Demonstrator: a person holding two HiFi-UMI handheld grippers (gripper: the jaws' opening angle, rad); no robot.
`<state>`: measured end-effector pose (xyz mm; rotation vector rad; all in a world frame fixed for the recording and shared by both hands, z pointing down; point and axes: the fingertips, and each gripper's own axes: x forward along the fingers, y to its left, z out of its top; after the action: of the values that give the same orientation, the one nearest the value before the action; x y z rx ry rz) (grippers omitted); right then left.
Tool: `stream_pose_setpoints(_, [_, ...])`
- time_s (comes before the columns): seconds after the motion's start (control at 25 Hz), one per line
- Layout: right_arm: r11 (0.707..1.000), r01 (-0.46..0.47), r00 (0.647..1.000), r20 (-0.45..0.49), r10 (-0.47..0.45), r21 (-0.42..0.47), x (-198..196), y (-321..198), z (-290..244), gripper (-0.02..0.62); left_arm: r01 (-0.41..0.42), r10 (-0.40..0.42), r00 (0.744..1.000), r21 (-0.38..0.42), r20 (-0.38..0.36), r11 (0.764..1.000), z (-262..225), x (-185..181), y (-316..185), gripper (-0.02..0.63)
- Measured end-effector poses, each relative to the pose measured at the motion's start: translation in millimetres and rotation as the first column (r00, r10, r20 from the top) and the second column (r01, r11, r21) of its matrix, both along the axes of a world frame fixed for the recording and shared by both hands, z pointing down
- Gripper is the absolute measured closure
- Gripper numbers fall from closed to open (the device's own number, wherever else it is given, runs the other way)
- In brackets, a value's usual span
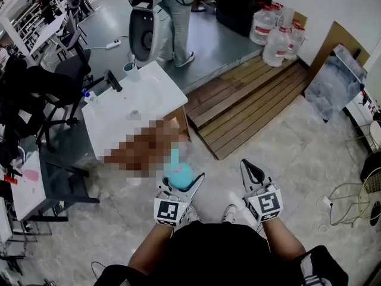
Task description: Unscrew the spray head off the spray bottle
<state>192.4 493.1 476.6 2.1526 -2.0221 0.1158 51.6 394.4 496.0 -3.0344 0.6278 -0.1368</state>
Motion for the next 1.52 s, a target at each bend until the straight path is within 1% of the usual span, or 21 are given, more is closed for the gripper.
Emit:
stream_pose_setpoints(0.16, [1.0, 0.002, 1.0, -0.022, -0.002, 0.002, -13, -18, -1, 0.591, 0.014, -0.014, 1.0, 0.0, -0.002, 1.0, 0, -17, -17, 0.143])
stream_pose_setpoints(0.32, [1.0, 0.02, 1.0, 0.011, -0.02, 0.003, -41, -48, -3, 0.591, 0.03, -0.03, 1.0, 0.007, -0.003, 1.0, 2, -44, -41, 0.143])
stream_pose_setpoints(0.44, [0.998, 0.053, 0.998, 0.045, -0.053, 0.017, -65, -72, -2, 0.591, 0.055, -0.055, 0.998, 0.01, -0.008, 0.998, 3, -74, -61, 0.143])
stream_pose_setpoints(0.6, [0.995, 0.086, 0.994, 0.06, -0.089, 0.048, -90, -103, -3, 0.591, 0.095, -0.095, 0.995, 0.02, -0.004, 0.995, 5, -111, -85, 0.143])
stream_pose_setpoints(0.72, [0.992, 0.115, 0.99, 0.079, -0.119, 0.052, -107, -127, -2, 0.591, 0.137, -0.137, 0.991, 0.017, -0.004, 0.99, 6, -136, -102, 0.143])
stream_pose_setpoints(0.84, [0.988, 0.15, 0.984, 0.092, -0.154, 0.047, -122, -148, 1, 0.591, 0.172, -0.172, 0.985, 0.008, -0.003, 0.985, 8, -153, -115, 0.143])
stream_pose_setpoints(0.96, [0.98, 0.195, 0.976, 0.092, -0.199, 0.05, -133, -169, 1, 0.591, 0.202, -0.202, 0.979, 0.008, 0.002, 0.979, 11, -163, -129, 0.143])
stream_pose_setpoints(1.16, [0.968, 0.245, 0.964, 0.096, -0.249, 0.046, -140, -207, 9, 0.591, 0.238, -0.238, 0.971, -0.008, -0.008, 0.971, 13, -172, -155, 0.143])
stream_pose_setpoints(1.32, [0.957, 0.29, 0.95, 0.109, -0.292, 0.034, -139, -242, 14, 0.591, 0.273, -0.273, 0.962, -0.009, -0.003, 0.962, 13, -172, -182, 0.143])
stream_pose_setpoints(1.52, [0.933, 0.356, 0.928, 0.103, -0.359, 0.047, -135, -295, 14, 0.591, 0.332, -0.332, 0.943, 0.003, 0.002, 0.943, 13, -170, -220, 0.143])
